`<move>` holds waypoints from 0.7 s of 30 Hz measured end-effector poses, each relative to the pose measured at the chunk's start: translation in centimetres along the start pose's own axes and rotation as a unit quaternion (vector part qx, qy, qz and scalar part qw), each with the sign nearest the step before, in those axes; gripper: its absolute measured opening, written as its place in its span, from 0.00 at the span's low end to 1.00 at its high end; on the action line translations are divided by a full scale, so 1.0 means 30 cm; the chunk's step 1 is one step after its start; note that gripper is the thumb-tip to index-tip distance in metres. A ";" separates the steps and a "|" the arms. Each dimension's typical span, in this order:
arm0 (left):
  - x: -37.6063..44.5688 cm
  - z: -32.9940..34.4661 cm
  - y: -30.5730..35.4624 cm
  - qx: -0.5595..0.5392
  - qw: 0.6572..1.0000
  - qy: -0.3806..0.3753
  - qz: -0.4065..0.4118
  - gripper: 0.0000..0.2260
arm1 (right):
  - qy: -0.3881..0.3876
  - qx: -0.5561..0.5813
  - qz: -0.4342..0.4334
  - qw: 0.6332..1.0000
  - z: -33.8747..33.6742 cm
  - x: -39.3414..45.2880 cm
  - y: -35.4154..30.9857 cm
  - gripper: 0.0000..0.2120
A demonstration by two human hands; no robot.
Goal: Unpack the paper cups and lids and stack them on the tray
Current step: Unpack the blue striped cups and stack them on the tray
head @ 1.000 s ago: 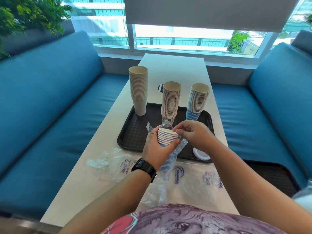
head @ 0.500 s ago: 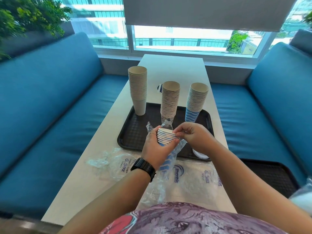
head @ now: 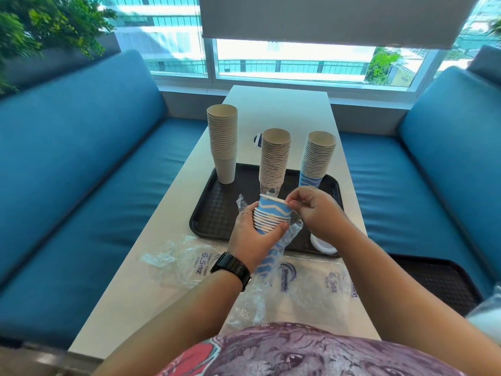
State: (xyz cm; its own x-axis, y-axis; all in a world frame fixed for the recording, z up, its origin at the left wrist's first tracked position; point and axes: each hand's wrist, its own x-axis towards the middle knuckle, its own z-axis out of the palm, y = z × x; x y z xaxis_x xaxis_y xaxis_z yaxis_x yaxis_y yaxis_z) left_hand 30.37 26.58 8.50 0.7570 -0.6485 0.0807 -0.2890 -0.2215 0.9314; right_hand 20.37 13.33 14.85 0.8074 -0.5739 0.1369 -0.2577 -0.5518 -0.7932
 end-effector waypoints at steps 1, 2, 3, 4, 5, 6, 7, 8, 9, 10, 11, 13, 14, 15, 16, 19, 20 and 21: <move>-0.002 0.000 -0.002 0.001 1.000 -0.002 -0.001 0.34 | 0.010 0.010 0.002 1.000 -0.004 0.004 0.002 0.11; -0.004 -0.001 -0.003 0.003 1.000 -0.006 -0.004 0.34 | 0.018 0.021 0.005 1.000 -0.007 0.008 0.002 0.11; -0.006 0.000 -0.001 0.002 1.000 -0.010 -0.004 0.35 | 0.024 0.027 0.008 0.999 -0.009 0.010 0.001 0.10; -0.006 -0.001 0.001 0.002 1.000 -0.012 -0.005 0.34 | 0.028 0.029 0.010 0.999 -0.010 0.012 0.001 0.09; -0.006 -0.001 0.002 0.003 1.000 -0.011 -0.006 0.33 | 0.030 0.026 0.010 0.999 -0.010 0.012 0.000 0.08; -0.004 -0.003 0.003 0.003 1.000 -0.007 -0.004 0.33 | 0.031 0.023 0.009 0.999 -0.008 0.012 -0.001 0.08; -0.003 -0.004 0.003 0.001 1.000 -0.005 -0.003 0.32 | 0.031 0.022 0.007 0.999 -0.007 0.011 0.000 0.07; -0.002 -0.006 0.004 0.000 1.000 -0.002 -0.001 0.32 | 0.026 0.024 0.007 0.999 -0.005 0.010 0.002 0.07; -0.001 -0.006 0.003 0.000 1.000 0.000 0.001 0.31 | 0.019 0.028 0.010 0.999 -0.003 0.009 0.005 0.06; -0.001 -0.006 0.002 0.001 1.000 -0.001 0.001 0.32 | 0.014 0.029 0.016 0.999 0.000 0.010 0.010 0.06; -0.002 -0.007 0.002 0.002 1.000 -0.003 0.000 0.32 | 0.011 0.026 0.020 0.999 0.002 0.010 0.013 0.06; -0.003 -0.006 -0.001 0.003 1.000 -0.006 -0.003 0.34 | 0.012 0.032 0.025 0.999 0.001 0.014 0.018 0.06; -0.004 -0.005 -0.003 0.002 1.000 -0.005 -0.004 0.35 | 0.016 0.046 0.024 0.999 -0.004 0.017 0.019 0.06; -0.004 -0.004 -0.005 0.002 1.000 -0.004 -0.005 0.36 | 0.021 0.060 0.025 0.998 -0.013 0.023 0.016 0.07; -0.005 -0.004 -0.005 0.002 1.000 -0.004 -0.006 0.36 | 0.029 0.062 0.024 0.997 -0.025 0.030 0.013 0.08; -0.008 -0.005 -0.008 0.001 1.000 -0.005 -0.011 0.36 | 0.070 0.014 0.007 0.997 -0.079 0.065 -0.003 0.11; -0.006 -0.005 -0.008 -0.001 1.000 -0.005 -0.013 0.36 | 0.085 0.003 0.003 0.996 -0.100 0.083 -0.006 0.11; -0.005 -0.005 -0.010 -0.002 1.000 -0.007 -0.016 0.36 | 0.095 -0.003 0.002 0.996 -0.119 0.100 -0.012 0.11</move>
State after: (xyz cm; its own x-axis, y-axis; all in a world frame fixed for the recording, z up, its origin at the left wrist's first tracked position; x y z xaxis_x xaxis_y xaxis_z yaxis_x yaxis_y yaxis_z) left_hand 30.43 26.84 8.26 0.7582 -0.6504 0.0454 -0.2617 -0.2397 0.9349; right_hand 20.97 9.64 17.67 0.6918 -0.6799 0.2432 -0.2652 -0.5525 -0.7902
